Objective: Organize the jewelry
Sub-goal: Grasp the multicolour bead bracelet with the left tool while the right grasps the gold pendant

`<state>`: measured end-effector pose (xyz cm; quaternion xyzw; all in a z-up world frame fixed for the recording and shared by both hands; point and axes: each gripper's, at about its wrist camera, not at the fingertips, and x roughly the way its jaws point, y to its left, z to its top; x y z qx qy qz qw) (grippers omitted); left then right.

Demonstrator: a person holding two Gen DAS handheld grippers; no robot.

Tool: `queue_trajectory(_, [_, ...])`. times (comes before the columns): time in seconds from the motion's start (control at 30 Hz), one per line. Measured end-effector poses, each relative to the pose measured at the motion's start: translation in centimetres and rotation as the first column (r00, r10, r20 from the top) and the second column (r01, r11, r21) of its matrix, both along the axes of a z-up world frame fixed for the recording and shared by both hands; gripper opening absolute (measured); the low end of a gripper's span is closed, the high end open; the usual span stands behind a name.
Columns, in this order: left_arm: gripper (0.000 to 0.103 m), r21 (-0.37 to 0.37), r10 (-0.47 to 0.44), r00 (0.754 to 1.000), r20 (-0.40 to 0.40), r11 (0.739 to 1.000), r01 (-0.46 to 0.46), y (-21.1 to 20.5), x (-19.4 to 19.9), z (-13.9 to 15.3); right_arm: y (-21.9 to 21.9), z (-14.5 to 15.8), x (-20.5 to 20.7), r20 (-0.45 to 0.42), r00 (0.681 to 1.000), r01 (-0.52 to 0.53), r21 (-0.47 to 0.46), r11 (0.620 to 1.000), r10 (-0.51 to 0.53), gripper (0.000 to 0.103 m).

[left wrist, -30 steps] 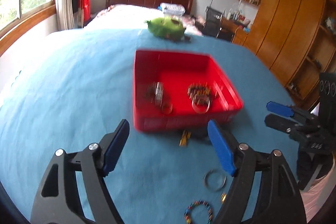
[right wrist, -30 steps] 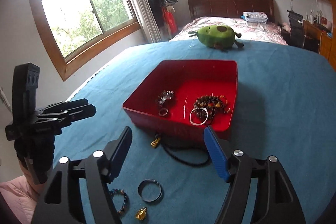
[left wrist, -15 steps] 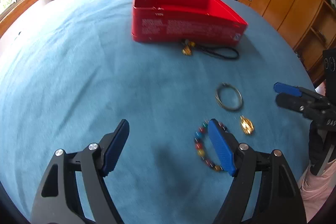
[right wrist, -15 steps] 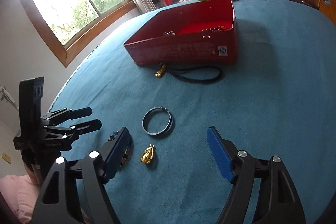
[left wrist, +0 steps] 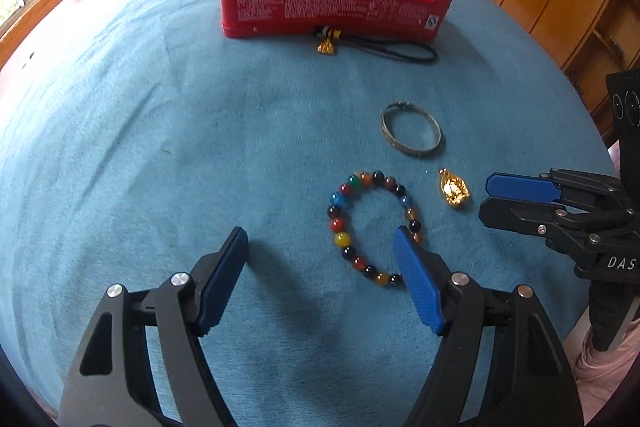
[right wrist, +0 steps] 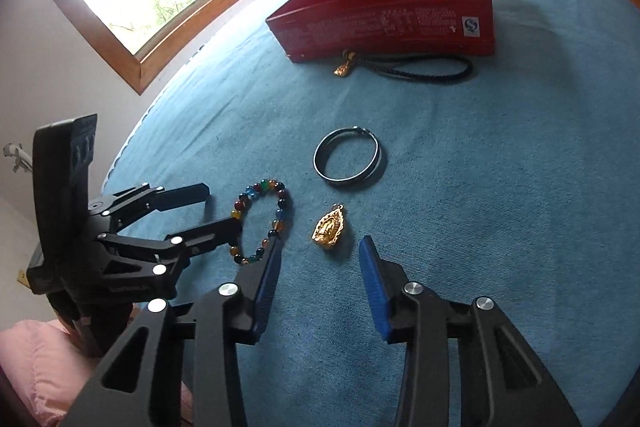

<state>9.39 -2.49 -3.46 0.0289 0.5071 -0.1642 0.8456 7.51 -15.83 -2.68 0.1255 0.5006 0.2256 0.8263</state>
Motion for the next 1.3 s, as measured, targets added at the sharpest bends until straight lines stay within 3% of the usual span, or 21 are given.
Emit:
queue_trajectory(0.17, [0.070,0.019,0.012,1.000,0.010,1.000,-0.012,-0.2,0.2,-0.4,0.5,-0.6,0.3,-0.015,1.000,-0.003,-0.005,1.000,0.003,0.039])
queue_trajectory(0.23, [0.058,0.035,0.024,1.000,0.019,0.999,-0.025,-0.3,0.4,-0.4,0.8,-0.8,0.5,-0.016,1.000,0.000,-0.018,1.000,-0.001,0.038])
queue_trajectory(0.3, [0.055,0.051,0.023,0.999,0.031,0.998,-0.025,-0.5,0.5,-0.5,1.1,-0.9,0.7,-0.013,1.000,0.001,-0.030,1.000,-0.001,0.038])
queue_trajectory(0.37, [0.053,0.066,0.016,0.999,0.043,0.998,-0.018,-0.7,0.6,-0.6,1.2,-0.9,0.8,-0.006,1.000,0.004,-0.049,0.999,-0.004,0.034])
queue_trajectory(0.47, [0.047,0.078,0.010,0.998,0.056,0.997,-0.014,-1.0,0.7,-0.6,1.4,-0.9,0.6,0.009,1.000,0.006,-0.092,0.996,-0.005,0.019])
queue_trajectory(0.53, [0.042,0.067,0.003,0.999,0.050,0.998,-0.006,-1.1,0.8,-0.5,1.4,-0.9,0.5,0.011,1.000,0.003,-0.097,0.995,-0.002,0.018])
queue_trajectory(0.67, [0.050,0.060,-0.032,0.999,0.034,0.998,0.030,-1.4,0.6,-0.5,1.4,-1.1,0.4,0.009,1.000,0.000,-0.107,0.994,0.001,0.018])
queue_trajectory(0.8, [0.053,0.103,-0.057,0.997,0.058,0.993,0.051,-2.6,0.6,-1.0,1.4,-1.0,0.3,0.016,1.000,-0.003,-0.115,0.993,0.004,0.018])
queue_trajectory(0.87, [0.049,0.105,-0.071,0.996,0.063,0.992,0.064,-2.9,0.7,-1.0,1.5,-1.0,0.4,0.019,1.000,-0.005,-0.117,0.993,0.007,0.018])
queue_trajectory(0.9, [0.040,0.101,-0.076,0.995,0.063,0.992,0.070,-2.9,0.8,-1.0,1.5,-1.0,0.3,0.019,1.000,-0.005,-0.117,0.993,0.007,0.018])
queue_trajectory(0.93, [0.023,0.099,-0.081,0.995,0.065,0.992,0.074,-2.9,0.9,-0.9,1.5,-1.0,0.4,0.018,1.000,-0.004,-0.112,0.994,0.006,0.018])
queue_trajectory(1.0, [0.006,0.083,-0.081,0.995,0.058,0.994,0.076,-2.8,1.2,-0.9,1.4,-1.0,0.5,0.014,1.000,-0.005,-0.101,0.995,0.007,0.018])
queue_trajectory(1.3, [0.006,-0.054,-0.056,0.997,0.046,0.997,0.059,-0.9,2.0,0.5,0.1,0.4,0.8,0.039,0.999,0.026,-0.051,0.998,-0.024,0.018])
